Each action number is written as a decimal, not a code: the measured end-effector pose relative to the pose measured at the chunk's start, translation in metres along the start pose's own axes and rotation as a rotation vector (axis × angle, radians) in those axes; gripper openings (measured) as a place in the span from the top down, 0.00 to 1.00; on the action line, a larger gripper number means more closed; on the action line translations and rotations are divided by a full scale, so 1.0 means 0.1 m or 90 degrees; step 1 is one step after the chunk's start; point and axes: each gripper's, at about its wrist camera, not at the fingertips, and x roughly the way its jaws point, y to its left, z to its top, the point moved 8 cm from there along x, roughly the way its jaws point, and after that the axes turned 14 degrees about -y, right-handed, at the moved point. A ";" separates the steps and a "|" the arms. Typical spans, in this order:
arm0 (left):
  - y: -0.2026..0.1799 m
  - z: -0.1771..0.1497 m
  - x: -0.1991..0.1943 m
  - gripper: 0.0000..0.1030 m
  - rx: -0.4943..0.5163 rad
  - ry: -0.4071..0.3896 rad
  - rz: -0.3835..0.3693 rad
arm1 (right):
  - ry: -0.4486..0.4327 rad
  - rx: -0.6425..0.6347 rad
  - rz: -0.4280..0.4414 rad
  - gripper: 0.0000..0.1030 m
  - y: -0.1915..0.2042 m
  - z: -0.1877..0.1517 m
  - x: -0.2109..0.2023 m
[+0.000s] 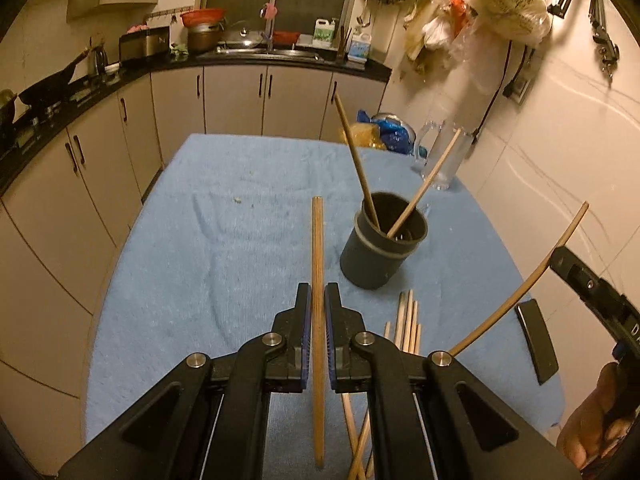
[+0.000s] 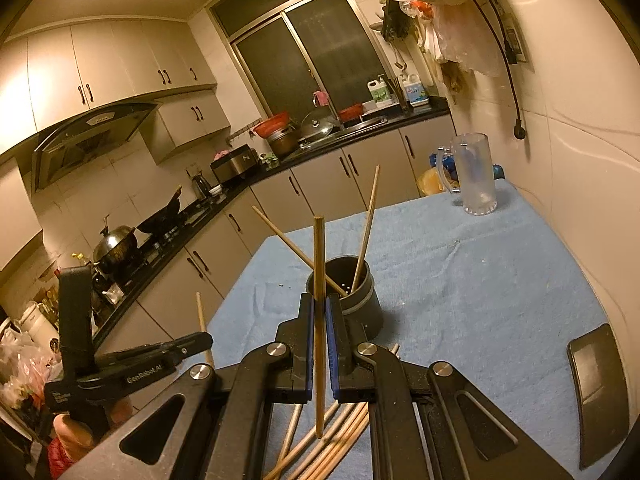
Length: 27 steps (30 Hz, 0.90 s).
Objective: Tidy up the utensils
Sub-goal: 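Raise the left tool's chopstick over the black cup while the right tool carries its chopstick there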
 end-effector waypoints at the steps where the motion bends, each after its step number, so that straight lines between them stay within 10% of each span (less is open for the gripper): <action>1: 0.00 0.02 0.00 0.94 0.000 -0.002 -0.001 | -0.002 0.000 0.000 0.94 0.01 0.02 0.00; 27: -0.39 1.28 -0.26 0.94 0.045 -0.118 -0.011 | -0.074 0.032 -0.003 0.94 -0.13 0.79 0.09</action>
